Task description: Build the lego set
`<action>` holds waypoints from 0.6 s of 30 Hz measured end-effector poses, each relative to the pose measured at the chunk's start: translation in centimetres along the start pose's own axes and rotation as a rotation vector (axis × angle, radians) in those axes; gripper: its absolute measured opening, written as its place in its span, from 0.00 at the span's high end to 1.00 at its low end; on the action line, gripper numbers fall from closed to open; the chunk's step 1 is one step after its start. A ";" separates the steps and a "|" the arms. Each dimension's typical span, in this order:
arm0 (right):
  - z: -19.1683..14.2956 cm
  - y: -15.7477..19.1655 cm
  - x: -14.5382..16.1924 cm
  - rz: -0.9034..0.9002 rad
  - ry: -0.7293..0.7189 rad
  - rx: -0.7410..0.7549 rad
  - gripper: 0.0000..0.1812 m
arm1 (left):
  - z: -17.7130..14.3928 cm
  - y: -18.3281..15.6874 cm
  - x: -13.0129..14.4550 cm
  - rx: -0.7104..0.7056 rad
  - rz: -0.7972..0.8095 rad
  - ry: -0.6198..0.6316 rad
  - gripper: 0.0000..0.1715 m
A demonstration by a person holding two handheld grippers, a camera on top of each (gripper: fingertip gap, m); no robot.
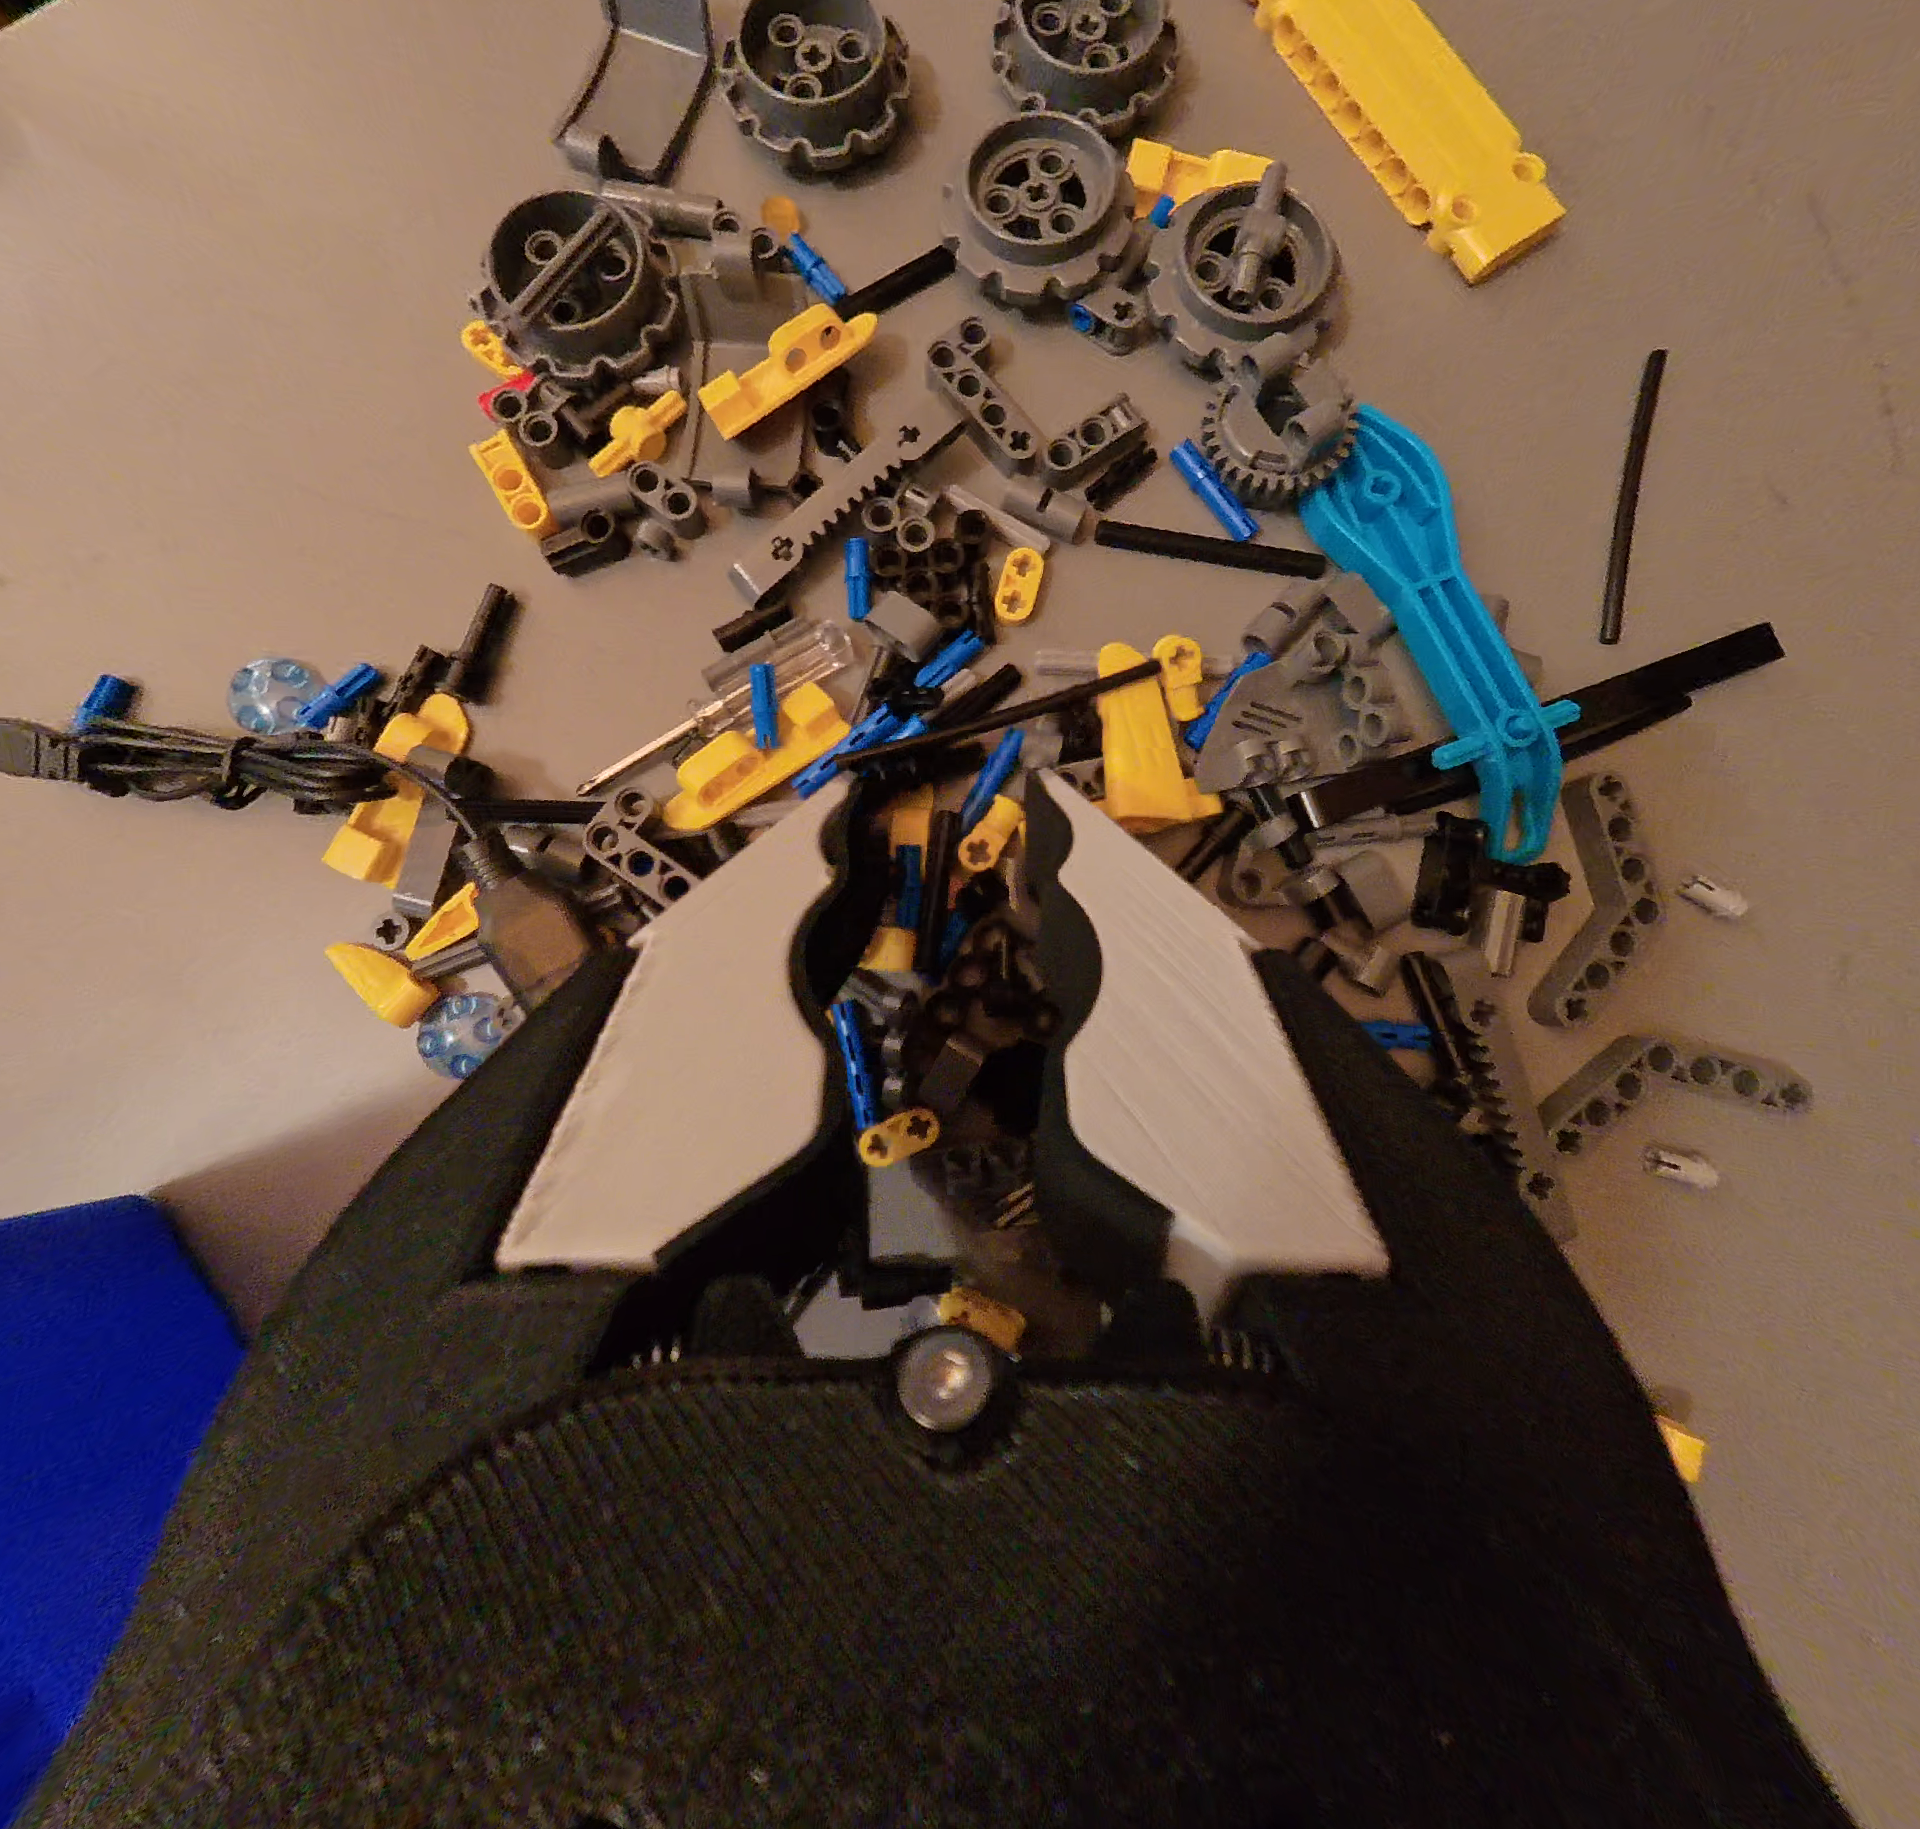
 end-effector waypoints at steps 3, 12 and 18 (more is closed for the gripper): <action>0.0 0.2 0.1 -0.014 0.003 -0.002 0.89 | 0.3 -0.6 -0.2 0.018 0.023 0.007 0.93; 0.2 0.6 0.3 -0.048 0.017 -0.004 0.87 | -0.3 0.3 -0.5 -0.049 0.027 -0.021 0.93; 0.2 0.7 0.3 -0.056 0.022 -0.009 0.86 | 0.4 0.7 -0.5 -0.062 0.017 -0.021 0.86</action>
Point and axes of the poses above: each gripper's, where its closed fingertips meet, z out along the fingers, x out of its underside, y = z × x across the jaws, the point moved 3 cm from there along -z, back along the fingers, and after that the axes turned 14 degrees about x, right-handed, at the moved point
